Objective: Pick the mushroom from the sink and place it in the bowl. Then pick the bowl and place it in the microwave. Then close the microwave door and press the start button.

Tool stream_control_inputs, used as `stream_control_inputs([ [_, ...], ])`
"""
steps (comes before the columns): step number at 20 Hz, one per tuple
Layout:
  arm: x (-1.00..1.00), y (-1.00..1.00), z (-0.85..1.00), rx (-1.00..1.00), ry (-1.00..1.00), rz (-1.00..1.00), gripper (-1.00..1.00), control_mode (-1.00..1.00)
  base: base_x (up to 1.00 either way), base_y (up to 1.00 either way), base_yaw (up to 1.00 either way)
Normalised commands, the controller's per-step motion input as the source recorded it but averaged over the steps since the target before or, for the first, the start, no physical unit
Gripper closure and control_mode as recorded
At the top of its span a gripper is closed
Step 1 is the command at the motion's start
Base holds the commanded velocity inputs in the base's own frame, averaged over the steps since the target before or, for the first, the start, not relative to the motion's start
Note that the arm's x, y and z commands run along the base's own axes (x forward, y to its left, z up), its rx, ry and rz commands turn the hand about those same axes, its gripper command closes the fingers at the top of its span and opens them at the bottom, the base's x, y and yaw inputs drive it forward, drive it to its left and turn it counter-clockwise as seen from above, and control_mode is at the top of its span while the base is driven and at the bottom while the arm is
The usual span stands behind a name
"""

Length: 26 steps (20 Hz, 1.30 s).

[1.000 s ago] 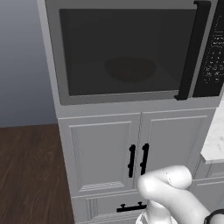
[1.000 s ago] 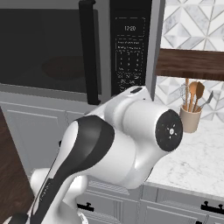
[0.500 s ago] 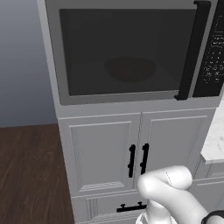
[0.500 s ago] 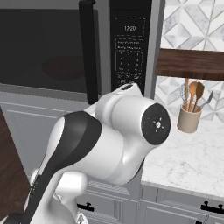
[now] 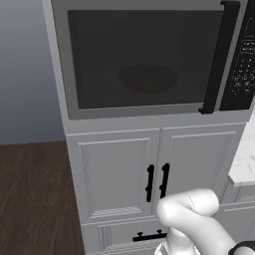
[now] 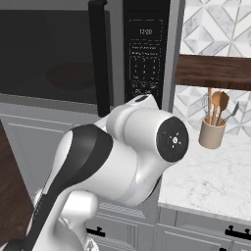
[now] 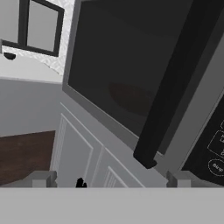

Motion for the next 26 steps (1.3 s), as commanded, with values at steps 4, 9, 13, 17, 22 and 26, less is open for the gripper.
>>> stream_control_inputs([
  [4,0.14,0.00,0.00,0.00,0.00,0.00,-1.00,-1.00,0.00,0.00,0.00],
  [9,0.20,0.00,-0.05,0.00,0.00,0.00,-1.00,-1.00,0.00,0.00,0.00],
  [13,0.28,0.00,-0.12,0.00,0.00,0.00,-1.00,-1.00,0.00,0.00,0.00],
  [17,0.21,0.00,-0.14,0.00,0.00,0.00,-1.00,-1.00,0.00,0.00,0.00],
  [22,0.16,0.00,-0.07,0.00,-0.01,0.00,-1.00,-1.00,0.00,0.00,0.00],
  [26,0.01,0.00,0.00,-0.02,-0.04,0.00,-1.00,-1.00,0.00,0.00,0.00],
])
